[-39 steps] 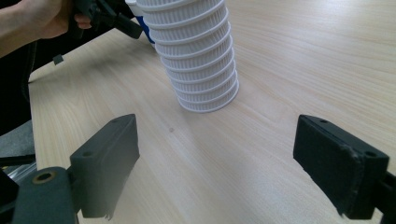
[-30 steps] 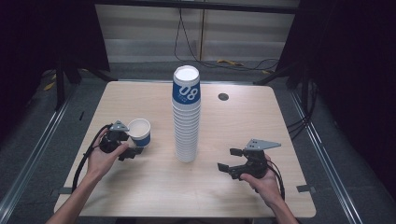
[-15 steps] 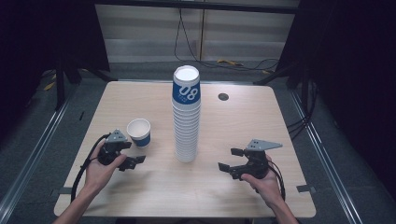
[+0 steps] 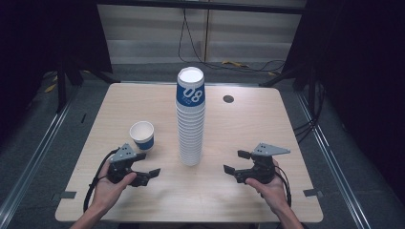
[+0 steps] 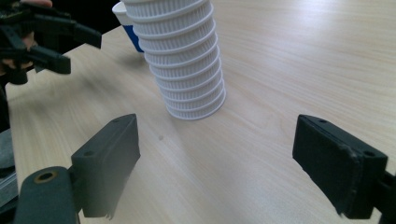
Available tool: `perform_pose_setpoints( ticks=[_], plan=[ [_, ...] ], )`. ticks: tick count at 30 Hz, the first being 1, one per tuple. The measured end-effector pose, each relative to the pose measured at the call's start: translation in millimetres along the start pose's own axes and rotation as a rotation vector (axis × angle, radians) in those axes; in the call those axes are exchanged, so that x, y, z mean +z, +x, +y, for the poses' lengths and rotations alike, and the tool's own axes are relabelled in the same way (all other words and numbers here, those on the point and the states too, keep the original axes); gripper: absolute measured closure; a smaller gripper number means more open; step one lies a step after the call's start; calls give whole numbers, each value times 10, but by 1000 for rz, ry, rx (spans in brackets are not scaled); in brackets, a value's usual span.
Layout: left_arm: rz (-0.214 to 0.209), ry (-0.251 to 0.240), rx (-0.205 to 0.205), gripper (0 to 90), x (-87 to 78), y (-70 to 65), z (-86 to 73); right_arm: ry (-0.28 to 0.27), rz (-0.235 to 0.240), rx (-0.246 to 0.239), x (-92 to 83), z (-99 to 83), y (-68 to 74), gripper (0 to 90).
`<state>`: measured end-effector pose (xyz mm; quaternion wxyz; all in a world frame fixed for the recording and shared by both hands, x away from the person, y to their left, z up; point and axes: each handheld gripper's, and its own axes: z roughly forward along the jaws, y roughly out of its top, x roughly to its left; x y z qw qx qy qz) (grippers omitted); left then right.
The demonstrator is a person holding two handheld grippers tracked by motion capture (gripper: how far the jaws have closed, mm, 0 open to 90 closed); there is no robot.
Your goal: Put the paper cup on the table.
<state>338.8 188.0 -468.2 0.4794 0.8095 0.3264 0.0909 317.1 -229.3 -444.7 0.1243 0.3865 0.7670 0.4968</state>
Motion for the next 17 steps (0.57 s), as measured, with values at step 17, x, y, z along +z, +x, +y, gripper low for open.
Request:
perform_pose_setpoints(
  ticks=[17],
  plan=[
    [-68, -119, -56, 166, 145, -158, -173, 9, -30, -8, 74, -97, 117, 149]
  ],
)
